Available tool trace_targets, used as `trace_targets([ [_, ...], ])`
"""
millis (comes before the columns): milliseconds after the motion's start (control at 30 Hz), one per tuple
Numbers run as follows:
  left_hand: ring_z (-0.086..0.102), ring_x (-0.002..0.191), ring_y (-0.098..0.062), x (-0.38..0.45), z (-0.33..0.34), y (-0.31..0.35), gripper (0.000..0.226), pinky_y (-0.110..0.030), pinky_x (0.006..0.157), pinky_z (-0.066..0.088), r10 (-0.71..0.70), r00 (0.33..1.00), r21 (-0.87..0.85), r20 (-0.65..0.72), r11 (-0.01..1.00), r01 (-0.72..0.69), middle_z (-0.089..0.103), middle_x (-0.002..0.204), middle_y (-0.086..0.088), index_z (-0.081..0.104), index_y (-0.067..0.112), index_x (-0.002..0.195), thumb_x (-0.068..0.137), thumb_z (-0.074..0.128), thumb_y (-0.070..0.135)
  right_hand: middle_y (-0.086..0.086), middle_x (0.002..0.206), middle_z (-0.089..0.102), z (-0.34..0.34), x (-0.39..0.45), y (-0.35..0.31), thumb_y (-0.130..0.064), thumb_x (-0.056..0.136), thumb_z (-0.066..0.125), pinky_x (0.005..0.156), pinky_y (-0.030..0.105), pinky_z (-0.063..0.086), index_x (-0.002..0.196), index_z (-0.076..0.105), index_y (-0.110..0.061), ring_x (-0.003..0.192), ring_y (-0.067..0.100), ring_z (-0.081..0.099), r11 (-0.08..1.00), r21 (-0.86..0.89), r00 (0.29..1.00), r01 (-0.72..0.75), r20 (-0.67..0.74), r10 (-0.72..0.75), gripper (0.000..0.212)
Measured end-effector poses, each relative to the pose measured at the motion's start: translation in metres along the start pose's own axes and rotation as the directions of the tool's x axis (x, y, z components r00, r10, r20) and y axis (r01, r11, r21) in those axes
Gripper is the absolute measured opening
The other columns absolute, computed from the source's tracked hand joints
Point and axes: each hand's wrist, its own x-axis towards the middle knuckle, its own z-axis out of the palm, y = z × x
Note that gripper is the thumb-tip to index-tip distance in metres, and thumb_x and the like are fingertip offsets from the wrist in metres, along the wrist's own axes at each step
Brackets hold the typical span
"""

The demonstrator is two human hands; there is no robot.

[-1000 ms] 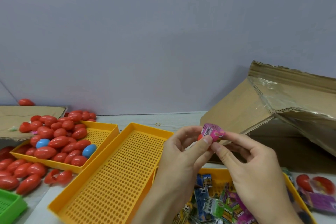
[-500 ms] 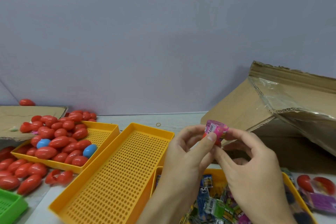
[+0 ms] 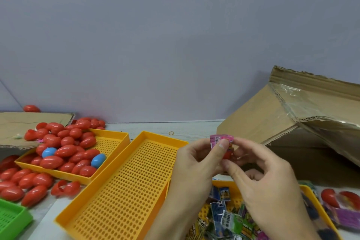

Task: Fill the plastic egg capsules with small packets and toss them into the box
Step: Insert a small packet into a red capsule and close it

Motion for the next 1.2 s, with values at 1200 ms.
trace_targets([
  [1200, 0.068, 0.062, -0.006, -0.005, 0.012, 0.008, 0.028, -0.011, 0.038, 0.041, -0.054, 0.998, 0.15, -0.03, 0.987, 0.058, 0.074, 0.075, -0.003, 0.077, 0.027, 0.071, 0.086, 0.06, 0.044, -0.017, 0.076, 0.074, 0.008, -0.004, 0.004, -0.009, 0.068, 0.083, 0.059, 0.014, 0.057, 0.083, 0.072, -0.043, 0.067, 0.0, 0.072, 0.986, 0.01, 0.962, 0.168, -0.22, -0.161, 0.039],
])
